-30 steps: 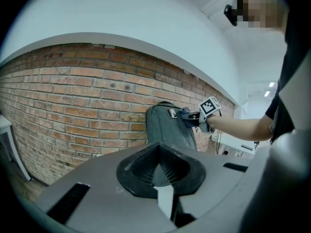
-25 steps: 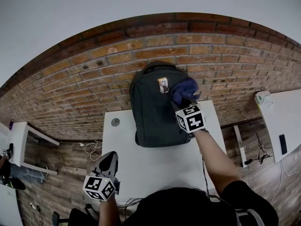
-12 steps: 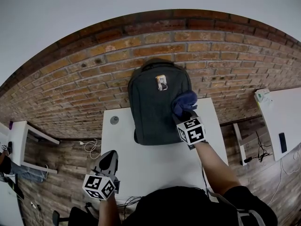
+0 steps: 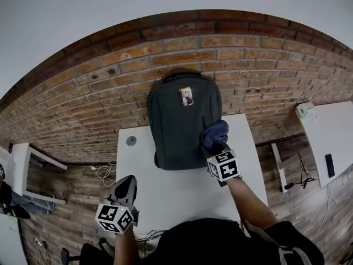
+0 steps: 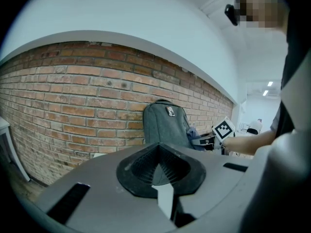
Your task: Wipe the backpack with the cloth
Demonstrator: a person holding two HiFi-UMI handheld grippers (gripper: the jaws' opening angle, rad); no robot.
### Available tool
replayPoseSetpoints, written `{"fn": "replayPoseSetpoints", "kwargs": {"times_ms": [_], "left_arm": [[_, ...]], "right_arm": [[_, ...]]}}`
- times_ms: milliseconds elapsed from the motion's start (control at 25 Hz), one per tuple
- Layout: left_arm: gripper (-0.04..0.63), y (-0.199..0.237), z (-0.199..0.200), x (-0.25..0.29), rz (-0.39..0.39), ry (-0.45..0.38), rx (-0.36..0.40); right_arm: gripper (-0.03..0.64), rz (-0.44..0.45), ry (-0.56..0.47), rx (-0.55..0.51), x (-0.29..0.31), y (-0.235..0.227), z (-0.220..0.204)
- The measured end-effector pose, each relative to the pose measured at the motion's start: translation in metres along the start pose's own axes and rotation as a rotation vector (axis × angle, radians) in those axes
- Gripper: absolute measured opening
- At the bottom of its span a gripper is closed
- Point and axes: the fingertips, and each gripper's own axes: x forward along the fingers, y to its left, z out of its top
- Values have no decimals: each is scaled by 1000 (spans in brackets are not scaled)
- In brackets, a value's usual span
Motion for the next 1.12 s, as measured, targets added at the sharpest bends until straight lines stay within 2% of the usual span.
{"fn": "replayPoseSetpoints", "kwargs": {"times_ms": [240,800,920,1120], "left_arm": [[-3,3,2,2,3,-3,3],[-3,2,-1,5,-4,15,7],[-3,1,-2,5,-5,19,7],[-4,3,-3,4,-1,20,0]], "right_arm": [[104,7,51,18,-4,5,-36],[104,43,253,28,5,31,-135],[104,48,282,-6,9,37,-145],[104,96,287,-32,15,56,-138]]}}
